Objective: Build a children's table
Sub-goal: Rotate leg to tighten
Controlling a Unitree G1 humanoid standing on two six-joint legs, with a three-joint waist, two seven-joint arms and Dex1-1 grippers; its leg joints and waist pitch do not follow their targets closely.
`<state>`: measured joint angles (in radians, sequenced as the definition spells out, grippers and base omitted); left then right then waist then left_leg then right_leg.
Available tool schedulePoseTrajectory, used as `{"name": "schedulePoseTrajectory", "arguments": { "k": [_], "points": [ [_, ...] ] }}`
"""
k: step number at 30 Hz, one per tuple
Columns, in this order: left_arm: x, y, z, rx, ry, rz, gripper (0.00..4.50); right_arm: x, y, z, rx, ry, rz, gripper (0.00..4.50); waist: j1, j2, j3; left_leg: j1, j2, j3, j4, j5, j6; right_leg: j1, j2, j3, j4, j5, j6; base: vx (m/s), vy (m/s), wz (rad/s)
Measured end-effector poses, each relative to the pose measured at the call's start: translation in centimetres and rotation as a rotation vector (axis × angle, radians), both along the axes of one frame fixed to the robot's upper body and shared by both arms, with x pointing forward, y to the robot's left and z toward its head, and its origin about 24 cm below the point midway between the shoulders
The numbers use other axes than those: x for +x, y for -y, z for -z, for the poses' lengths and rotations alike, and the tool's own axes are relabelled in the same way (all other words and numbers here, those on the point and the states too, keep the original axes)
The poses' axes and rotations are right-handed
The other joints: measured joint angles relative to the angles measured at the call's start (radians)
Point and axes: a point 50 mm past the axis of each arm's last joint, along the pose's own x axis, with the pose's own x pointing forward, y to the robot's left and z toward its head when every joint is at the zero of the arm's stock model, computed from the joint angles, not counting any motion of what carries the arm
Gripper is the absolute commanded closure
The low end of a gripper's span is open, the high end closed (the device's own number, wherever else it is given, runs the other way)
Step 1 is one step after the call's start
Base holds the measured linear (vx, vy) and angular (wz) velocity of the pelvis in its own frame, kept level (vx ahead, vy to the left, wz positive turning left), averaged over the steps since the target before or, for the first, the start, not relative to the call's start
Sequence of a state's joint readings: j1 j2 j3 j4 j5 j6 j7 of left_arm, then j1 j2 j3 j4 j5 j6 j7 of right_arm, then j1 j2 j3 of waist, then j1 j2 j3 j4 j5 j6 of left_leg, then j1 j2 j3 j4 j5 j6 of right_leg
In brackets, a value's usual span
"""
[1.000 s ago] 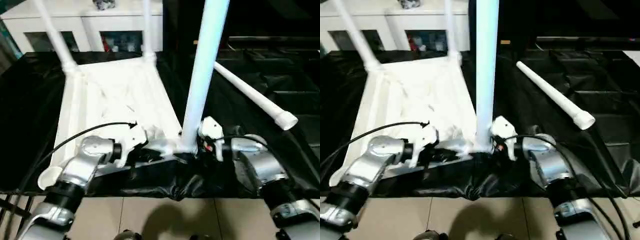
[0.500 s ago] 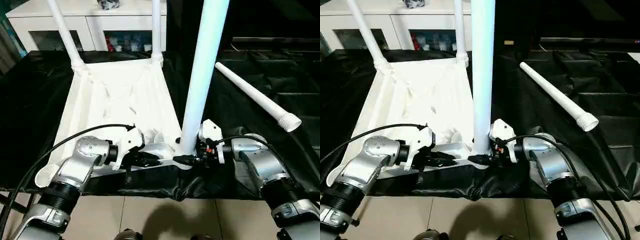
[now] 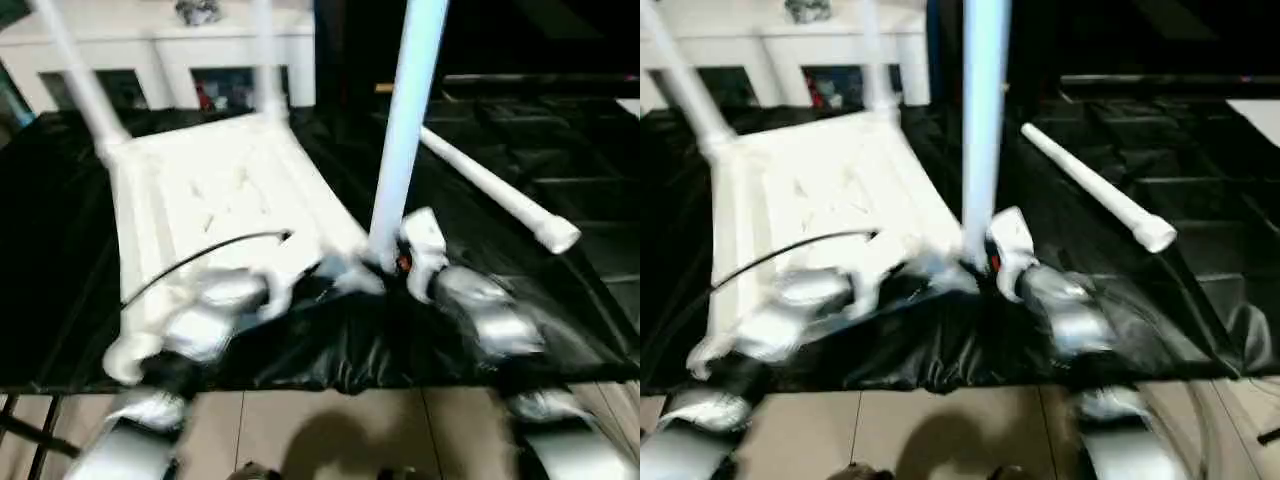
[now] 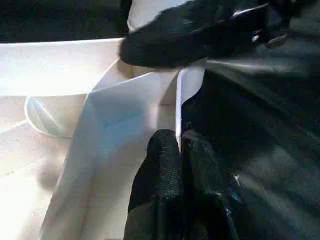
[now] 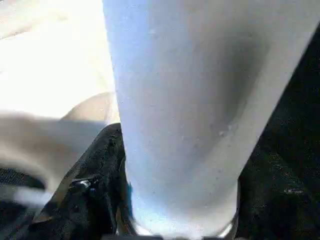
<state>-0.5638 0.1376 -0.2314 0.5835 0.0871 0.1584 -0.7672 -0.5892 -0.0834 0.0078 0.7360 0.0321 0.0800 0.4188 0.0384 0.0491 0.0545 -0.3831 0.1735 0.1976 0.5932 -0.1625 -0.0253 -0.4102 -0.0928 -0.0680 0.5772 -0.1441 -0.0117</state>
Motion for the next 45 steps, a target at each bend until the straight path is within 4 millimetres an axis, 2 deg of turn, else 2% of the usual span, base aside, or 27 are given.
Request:
{"name": "schedulePoseTrajectory", "arguments": {
  "k": [3,5,6,8,14,16,22,30,36,38,39,42,45],
  "points": [
    [0.2,0.8,0.0,-0.002,0.005,-0.042,4.5,0.4,-0.7,0.0,-0.006,0.008,0.112,1.84,-0.004,0.004,-0.003,0.0,0.0,0.0,0.0,0.0,0.0,0.001,0.0,0.0,0.0,0.0,0.0,0.0,0.0,0.0],
    [0.2,1.0,0.0,-0.001,0.01,-0.044,4.5,0.4,-0.8,-0.1,-0.028,0.029,0.123,1.84,-0.004,0.006,-0.004,-0.001,0.0,0.0,0.0,0.0,0.0,0.001,0.0,0.0,0.0,0.0,0.0,0.0,0.0,0.0],
    [0.2,1.0,0.0,-0.001,0.011,-0.043,4.5,0.4,-0.9,-0.1,-0.034,0.037,0.125,1.49,-0.004,0.006,-0.004,-0.001,0.0,0.0,-0.001,0.0,0.0,0.001,0.0,0.0,0.0,0.0,0.0,0.0,0.0,0.0],
    [0.2,1.0,-0.1,-0.002,0.012,-0.042,4.5,0.4,-0.9,-0.1,-0.034,0.044,0.124,1.14,-0.003,0.006,-0.004,-0.001,-0.001,0.0,-0.003,0.0,0.0,0.001,0.0,0.0,0.0,0.0,0.0,0.0,0.0,0.0],
    [0.1,0.2,-0.2,0.001,0.016,-0.026,4.5,0.2,-1.3,-0.2,-0.031,0.062,0.056,0.72,-0.005,0.007,-0.004,-0.001,0.0,-0.001,-0.004,0.0,0.0,0.0,0.0,-0.002,0.001,0.0,0.0,0.0,0.0,0.0],
    [0.0,-0.3,-0.2,0.001,0.013,-0.002,4.5,0.0,-1.2,-0.1,-0.058,0.08,-0.008,0.72,-0.008,0.007,-0.004,-0.002,0.0,-0.001,-0.004,0.0,0.0,-0.001,0.0,-0.002,0.001,0.0,0.0,0.0,0.0,0.0],
    [-1.0,-2.0,-0.2,-0.006,-0.011,0.118,4.5,-0.8,-0.2,-0.5,-0.119,0.093,-0.283,0.72,-0.001,0.006,-0.003,-0.002,0.001,0.0,-0.006,0.0,0.0,-0.003,0.0,-0.002,0.001,0.001,-0.002,0.0,0.0,0.0],
    [-1.9,-4.2,-0.5,0.001,-0.061,0.261,4.5,-2.7,1.9,-1.1,-0.165,0.04,-0.644,0.72,0.027,0.002,-0.001,-0.004,0.001,0.0,-0.004,0.0,0.0,-0.002,0.0,-0.001,0.001,0.003,-0.004,0.0,0.0,0.0],
    [-2.4,-4.9,-0.6,0.001,-0.084,0.313,4.5,-3.2,2.2,-1.4,-0.149,0.012,-0.745,0.72,0.035,0.0,0.0,-0.004,0.001,0.0,-0.004,0.0,0.0,-0.003,0.0,-0.001,0.001,0.003,-0.004,0.0,0.0,0.0],
    [-2.5,-5.0,-0.7,0.004,-0.089,0.327,4.5,-3.4,2.3,-1.5,-0.123,-0.008,-0.766,0.72,0.043,0.0,0.0,-0.005,0.001,0.0,-0.004,0.0,0.0,-0.003,0.0,-0.001,0.001,0.003,-0.004,0.0,0.0,0.0],
    [-2.5,-5.1,-0.7,0.006,-0.092,0.332,4.5,-3.4,2.4,-1.5,-0.114,-0.016,-0.778,0.98,0.048,0.0,0.0,-0.005,0.001,0.0,-0.004,0.0,0.0,-0.003,0.0,-0.001,0.001,0.003,-0.004,0.0,0.0,0.0],
    [-2.7,-5.3,-0.7,0.001,-0.103,0.346,4.5,-3.5,2.4,-1.5,-0.106,-0.029,-0.79,1.1,0.053,-0.002,0.0,-0.005,0.001,0.0,-0.004,0.0,0.0,-0.003,0.0,-0.001,0.001,0.003,-0.004,0.0,0.0,0.0],
    [-2.8,-5.4,-0.7,-0.003,-0.107,0.356,4.5,-3.7,2.3,-1.5,-0.1,-0.044,-0.819,1.47,0.054,-0.005,0.001,-0.005,0.001,0.0,-0.004,0.0,0.0,-0.003,0.0,-0.001,0.001,0.002,-0.004,0.0,0.0,0.0]
  ]
}}
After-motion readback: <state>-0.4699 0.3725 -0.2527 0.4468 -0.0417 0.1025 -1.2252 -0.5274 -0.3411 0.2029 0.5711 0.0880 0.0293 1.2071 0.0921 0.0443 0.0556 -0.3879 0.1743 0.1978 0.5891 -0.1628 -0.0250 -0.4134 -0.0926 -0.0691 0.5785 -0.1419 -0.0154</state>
